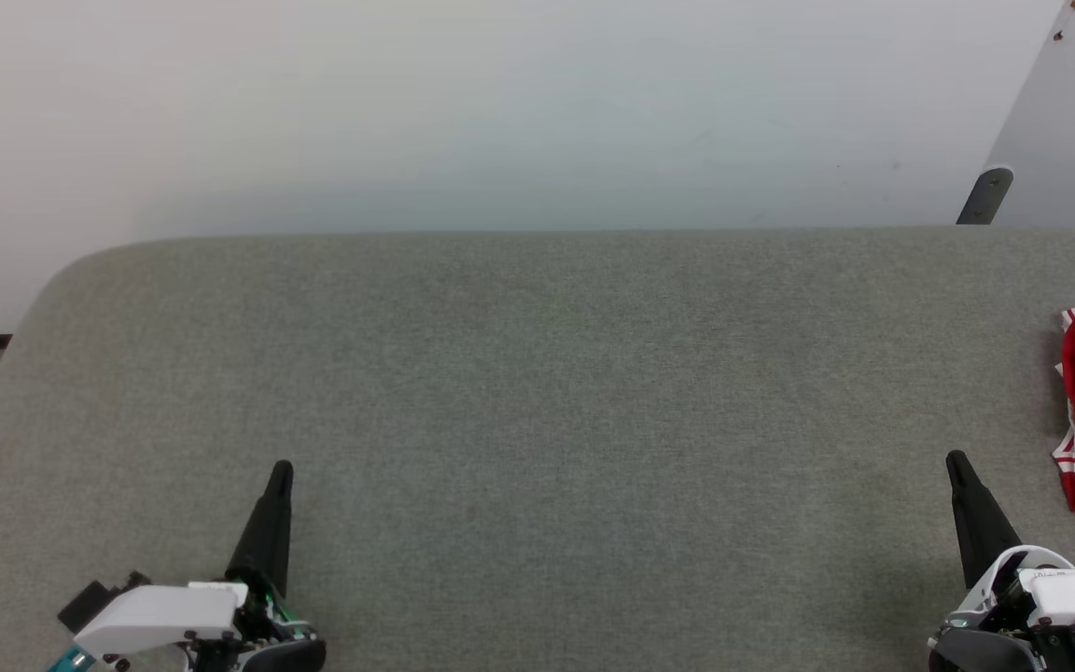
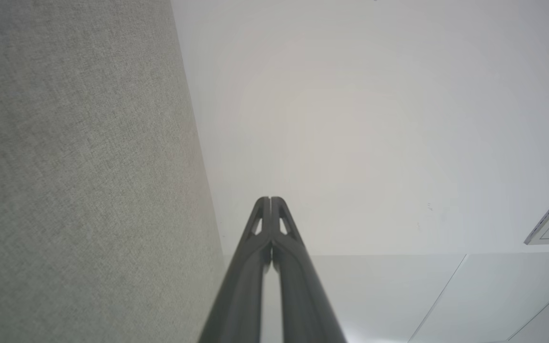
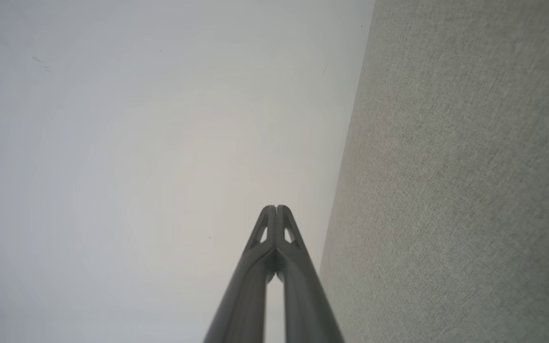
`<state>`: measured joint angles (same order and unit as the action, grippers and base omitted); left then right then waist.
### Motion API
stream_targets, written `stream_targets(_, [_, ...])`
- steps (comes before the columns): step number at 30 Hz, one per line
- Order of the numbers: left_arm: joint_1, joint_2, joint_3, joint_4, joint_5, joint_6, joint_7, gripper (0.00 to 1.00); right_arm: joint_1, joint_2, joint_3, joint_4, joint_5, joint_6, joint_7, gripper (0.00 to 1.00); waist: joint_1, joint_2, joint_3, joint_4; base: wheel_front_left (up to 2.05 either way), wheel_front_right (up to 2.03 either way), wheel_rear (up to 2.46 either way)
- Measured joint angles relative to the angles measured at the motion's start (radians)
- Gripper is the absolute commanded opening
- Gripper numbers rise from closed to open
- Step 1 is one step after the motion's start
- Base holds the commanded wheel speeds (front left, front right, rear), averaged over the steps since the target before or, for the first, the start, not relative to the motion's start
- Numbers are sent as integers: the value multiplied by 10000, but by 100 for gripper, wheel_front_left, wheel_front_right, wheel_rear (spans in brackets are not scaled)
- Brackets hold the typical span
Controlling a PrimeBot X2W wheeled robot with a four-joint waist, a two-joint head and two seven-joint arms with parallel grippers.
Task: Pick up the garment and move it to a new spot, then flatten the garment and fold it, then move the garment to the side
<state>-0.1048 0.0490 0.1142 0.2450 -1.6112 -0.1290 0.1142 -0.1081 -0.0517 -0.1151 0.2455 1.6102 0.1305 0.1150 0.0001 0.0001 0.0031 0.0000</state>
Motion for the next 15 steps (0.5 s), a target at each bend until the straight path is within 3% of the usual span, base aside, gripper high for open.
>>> stream_targets(15, [-1,-2,0,0,0,0,2,0,0,0,0,0,0,0,0,0,0,0,0,0,0,0,0])
